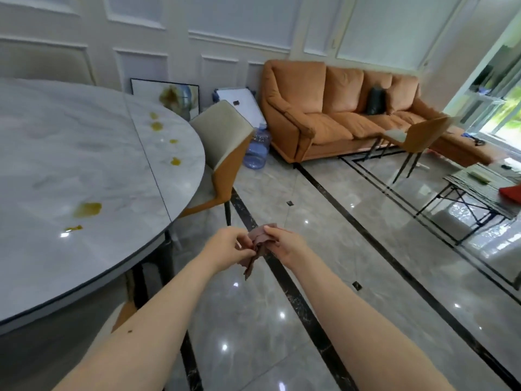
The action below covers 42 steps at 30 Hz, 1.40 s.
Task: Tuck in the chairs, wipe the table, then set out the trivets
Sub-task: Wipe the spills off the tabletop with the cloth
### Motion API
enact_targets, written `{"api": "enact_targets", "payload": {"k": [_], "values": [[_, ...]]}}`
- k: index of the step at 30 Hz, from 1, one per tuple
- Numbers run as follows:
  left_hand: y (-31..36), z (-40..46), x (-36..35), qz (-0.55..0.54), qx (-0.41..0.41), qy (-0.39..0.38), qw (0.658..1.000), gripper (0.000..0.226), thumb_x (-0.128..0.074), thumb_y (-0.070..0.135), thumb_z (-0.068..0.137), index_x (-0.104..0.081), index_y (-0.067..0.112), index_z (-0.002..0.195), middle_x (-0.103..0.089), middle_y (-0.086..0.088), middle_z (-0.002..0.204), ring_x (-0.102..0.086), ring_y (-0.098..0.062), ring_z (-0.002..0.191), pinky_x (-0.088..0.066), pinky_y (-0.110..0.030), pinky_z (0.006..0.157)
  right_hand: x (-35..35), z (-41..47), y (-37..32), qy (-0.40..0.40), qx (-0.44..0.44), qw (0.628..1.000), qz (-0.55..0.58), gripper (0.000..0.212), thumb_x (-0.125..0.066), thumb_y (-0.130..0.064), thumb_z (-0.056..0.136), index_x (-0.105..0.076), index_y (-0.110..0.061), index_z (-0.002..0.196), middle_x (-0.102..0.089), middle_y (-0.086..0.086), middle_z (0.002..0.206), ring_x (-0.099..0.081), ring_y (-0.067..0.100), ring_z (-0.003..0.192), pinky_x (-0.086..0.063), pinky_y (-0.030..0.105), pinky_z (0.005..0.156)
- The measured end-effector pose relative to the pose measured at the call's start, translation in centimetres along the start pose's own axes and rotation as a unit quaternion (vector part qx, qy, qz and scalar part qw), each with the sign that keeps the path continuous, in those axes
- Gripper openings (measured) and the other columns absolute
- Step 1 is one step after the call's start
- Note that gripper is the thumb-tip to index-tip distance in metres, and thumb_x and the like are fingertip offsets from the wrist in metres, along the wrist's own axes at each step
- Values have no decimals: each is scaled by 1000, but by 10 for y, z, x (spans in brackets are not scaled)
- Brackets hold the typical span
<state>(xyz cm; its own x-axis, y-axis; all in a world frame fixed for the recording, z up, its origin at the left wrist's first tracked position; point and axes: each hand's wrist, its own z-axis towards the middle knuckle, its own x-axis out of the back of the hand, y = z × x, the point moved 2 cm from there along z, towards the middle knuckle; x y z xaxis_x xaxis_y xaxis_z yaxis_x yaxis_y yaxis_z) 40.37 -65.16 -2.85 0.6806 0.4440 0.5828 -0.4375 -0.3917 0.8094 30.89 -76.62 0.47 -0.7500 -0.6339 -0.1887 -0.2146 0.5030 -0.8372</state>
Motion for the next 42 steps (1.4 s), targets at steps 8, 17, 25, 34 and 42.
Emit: {"api": "enact_targets", "payload": {"k": [8,17,25,34,42], "values": [[-35,9,49,-5,43,146,988,13,-66,15,79,-64,25,71,-67,7,76,-62,-8,73,-48,-21,68,-68,70,1,-107,-45,993,-20,7,-57,-1,92,-61,-1,86,-64,13,79,-64,18,72,-56,22,59],[-95,34,142,-235,151,329,902,18,-54,8,89,-52,18,74,-60,-8,79,-56,-20,75,-46,-34,70,-179,132,-3,-269,-45,958,-90,41,-64,-27,90,-61,1,119,-69,10,104,-67,19,92,-53,27,79],[-122,48,206,-200,165,400,879,6,-47,11,94,-51,13,90,-61,-10,94,-56,-22,86,-46,-33,77,-245,156,-12,-282,24,935,-211,46,-71,7,77,-52,-4,117,-65,11,102,-66,17,86,-55,20,68],[-144,66,237,-191,191,455,848,5,-45,12,95,-50,12,95,-56,-2,87,-52,-17,81,-40,-22,66,-296,192,-13,-363,113,840,-387,73,-85,-11,67,-45,-14,129,-56,5,118,-59,19,103,-53,24,78],[-137,102,267,-180,190,510,820,6,-45,13,96,-51,11,96,-56,-1,87,-52,-16,82,-41,-21,70,-334,239,-17,-394,195,796,-415,66,-87,-11,63,-50,-7,118,-58,7,114,-58,19,102,-50,23,75]]}}
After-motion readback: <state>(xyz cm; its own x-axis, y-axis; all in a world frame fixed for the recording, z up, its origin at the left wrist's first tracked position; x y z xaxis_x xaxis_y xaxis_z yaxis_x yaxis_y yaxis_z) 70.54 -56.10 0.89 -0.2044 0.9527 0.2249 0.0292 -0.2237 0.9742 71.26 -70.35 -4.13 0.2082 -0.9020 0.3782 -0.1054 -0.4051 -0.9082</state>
